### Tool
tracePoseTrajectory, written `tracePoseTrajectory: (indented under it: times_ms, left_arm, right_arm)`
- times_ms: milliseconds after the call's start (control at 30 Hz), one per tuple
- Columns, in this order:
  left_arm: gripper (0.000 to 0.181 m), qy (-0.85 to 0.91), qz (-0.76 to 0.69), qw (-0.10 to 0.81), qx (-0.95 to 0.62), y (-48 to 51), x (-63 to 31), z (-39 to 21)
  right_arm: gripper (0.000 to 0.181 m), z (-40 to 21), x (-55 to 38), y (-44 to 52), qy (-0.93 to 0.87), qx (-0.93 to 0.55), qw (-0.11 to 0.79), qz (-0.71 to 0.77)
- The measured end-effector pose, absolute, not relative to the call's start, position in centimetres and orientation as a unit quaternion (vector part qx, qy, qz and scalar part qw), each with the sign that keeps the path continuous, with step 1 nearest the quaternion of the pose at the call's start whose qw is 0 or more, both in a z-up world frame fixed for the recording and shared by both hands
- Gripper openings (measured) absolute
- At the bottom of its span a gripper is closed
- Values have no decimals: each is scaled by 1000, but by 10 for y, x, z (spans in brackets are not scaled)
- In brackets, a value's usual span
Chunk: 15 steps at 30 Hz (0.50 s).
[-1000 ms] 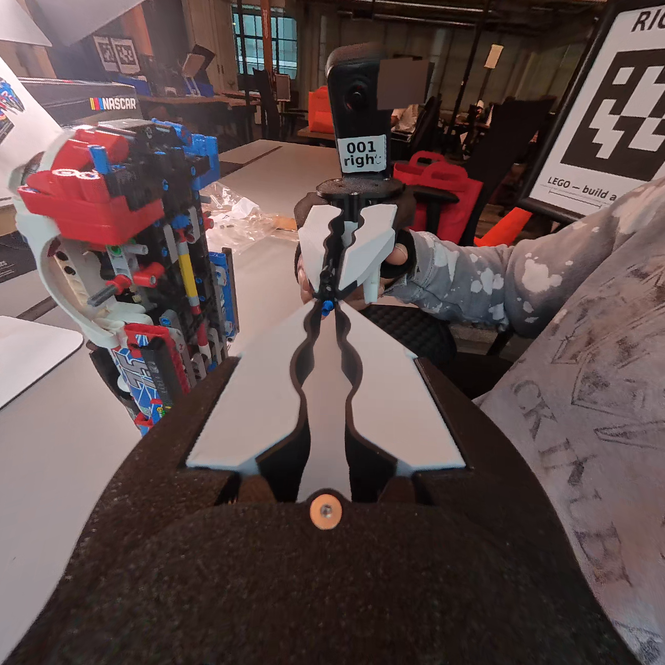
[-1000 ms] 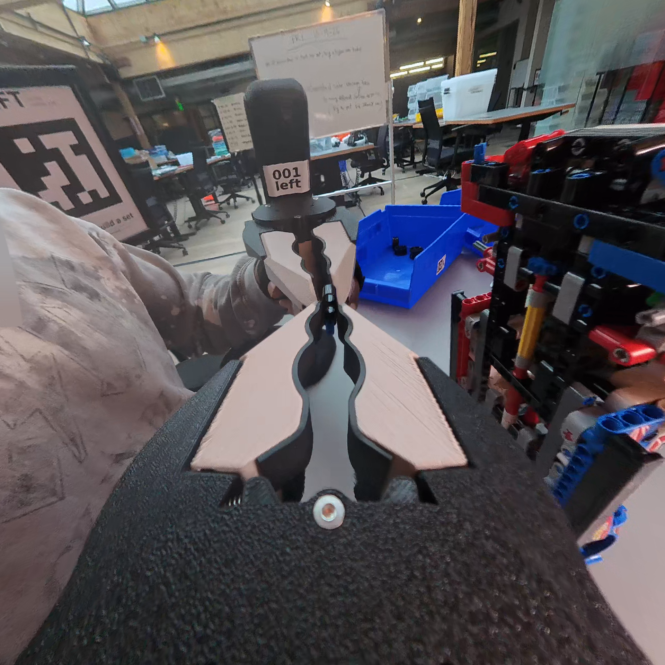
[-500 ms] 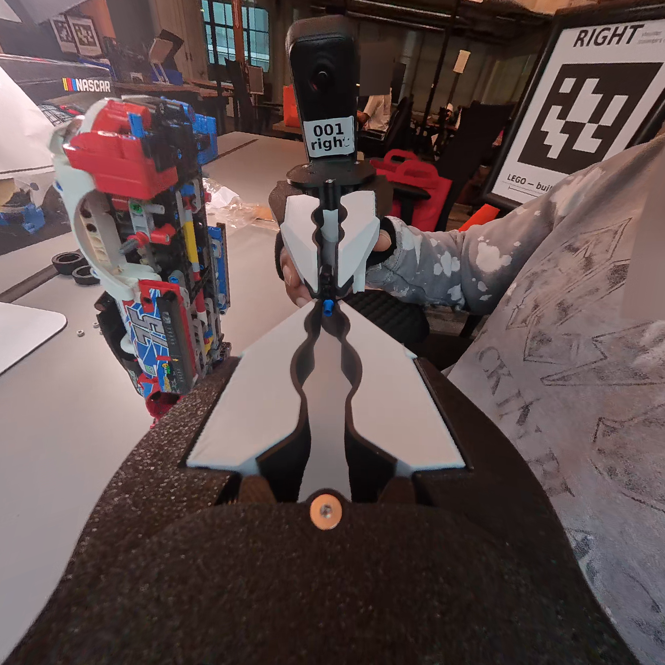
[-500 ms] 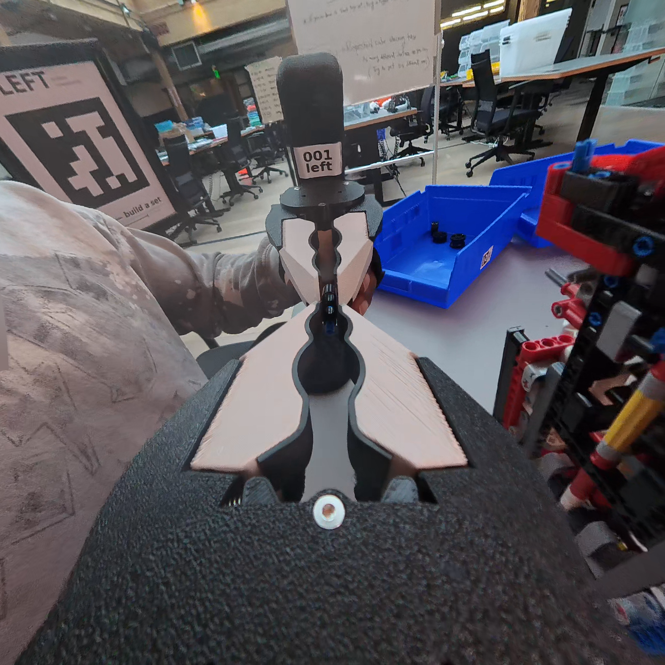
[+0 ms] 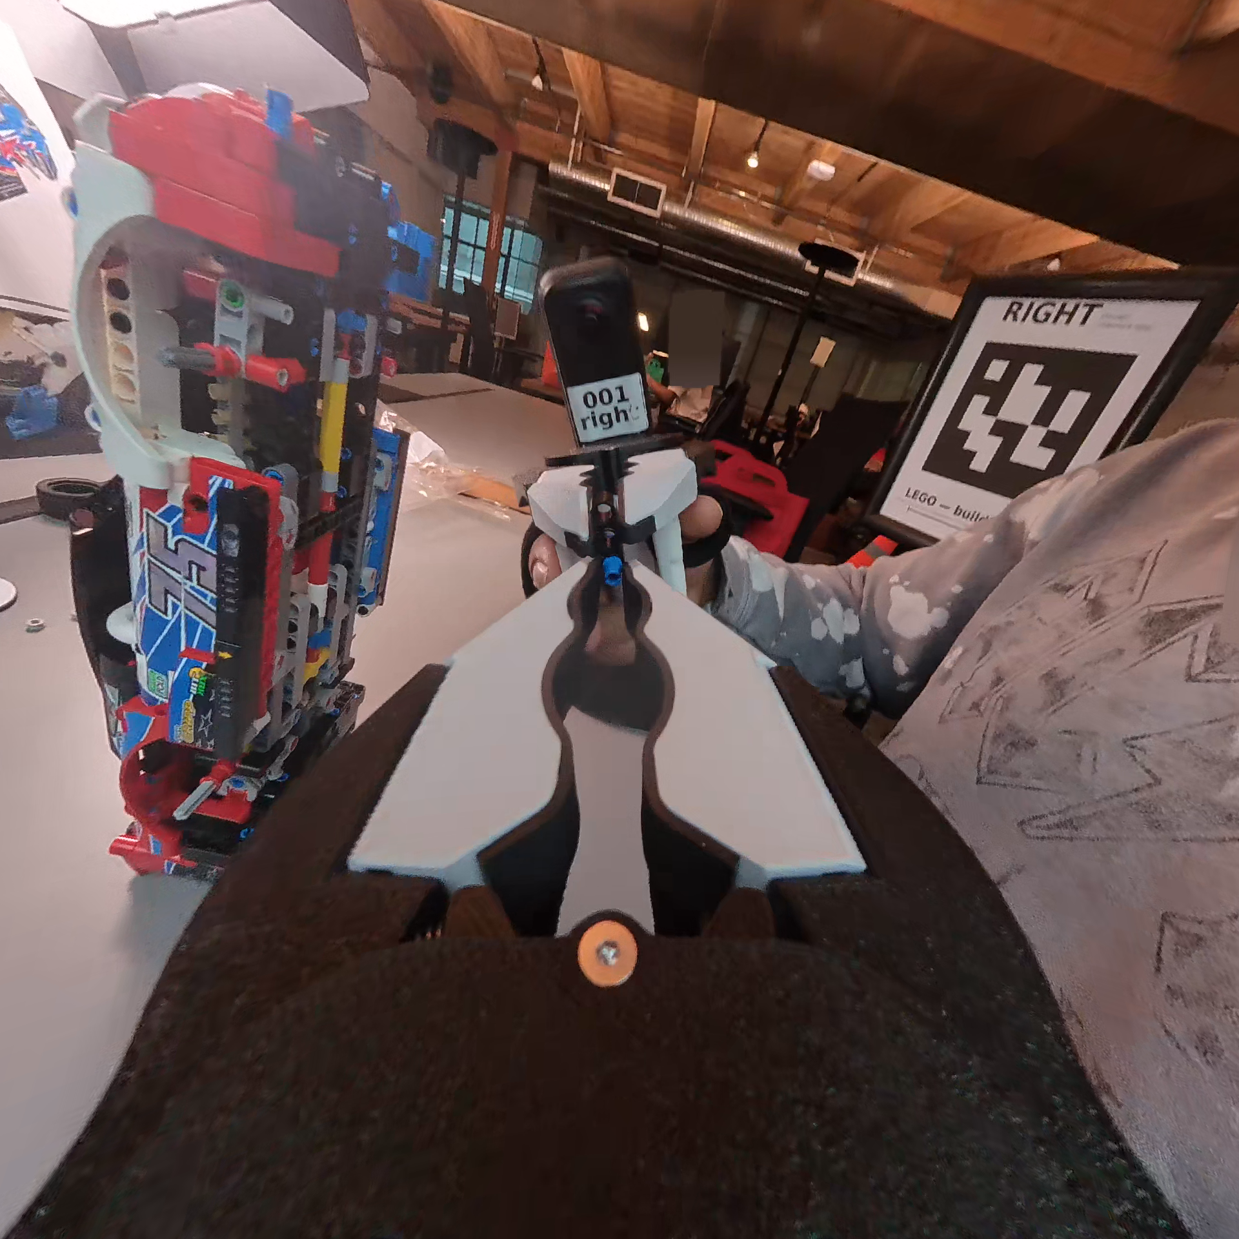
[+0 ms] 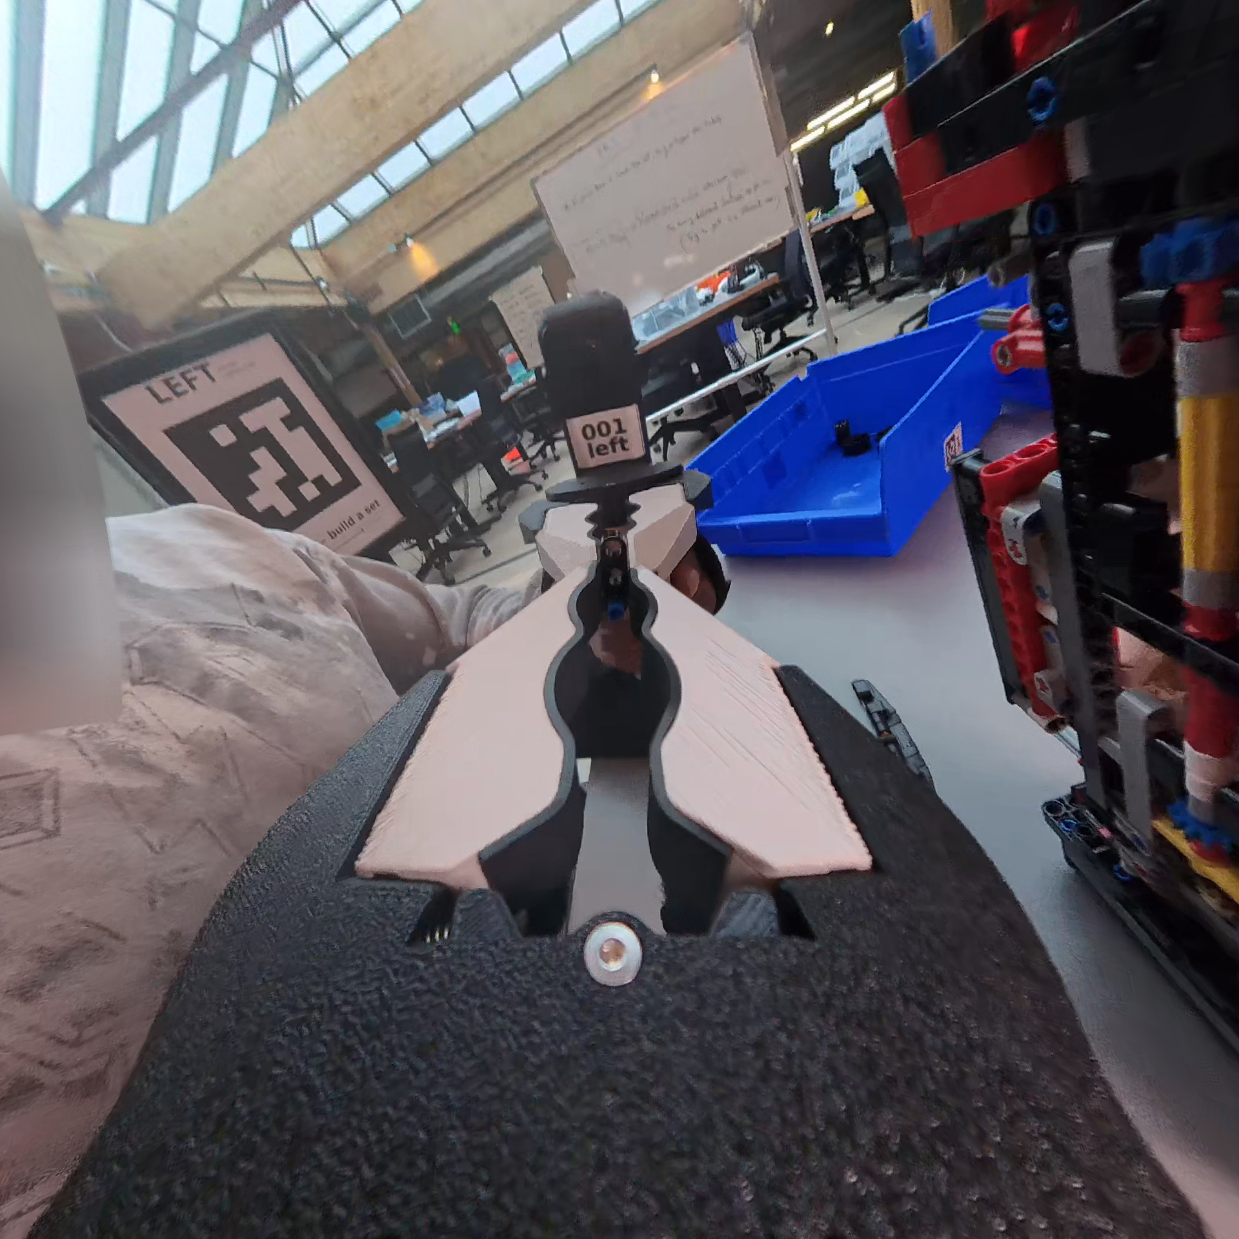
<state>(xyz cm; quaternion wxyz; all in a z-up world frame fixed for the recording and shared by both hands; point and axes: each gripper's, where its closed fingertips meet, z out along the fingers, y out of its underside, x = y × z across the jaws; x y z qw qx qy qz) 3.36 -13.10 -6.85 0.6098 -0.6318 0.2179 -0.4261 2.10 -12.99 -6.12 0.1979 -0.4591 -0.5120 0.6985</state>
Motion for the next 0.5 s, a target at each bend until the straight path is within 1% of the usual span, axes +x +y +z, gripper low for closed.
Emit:
tracePoseTrajectory:
  times_ms: [167,233,400,500]
  left_arm:
    - [4,193,-424,638,-614,-128,35,-63]
    - [4,202,-401,645,-618,-127,39,-64]
    - [3,183,-415,669,-588,-125,37,-47]
    - [3,178,-421,672,-582,-123,37,-43]
  right_arm:
    - [7,-54,21,-126,-458,-449,245,727]
    - [8,-55,22,-128,-465,-448,268,715]
    - [8,-42,29,-122,-476,-440,324,690]
    - [9,-39,33,-119,-477,-439,328,687]
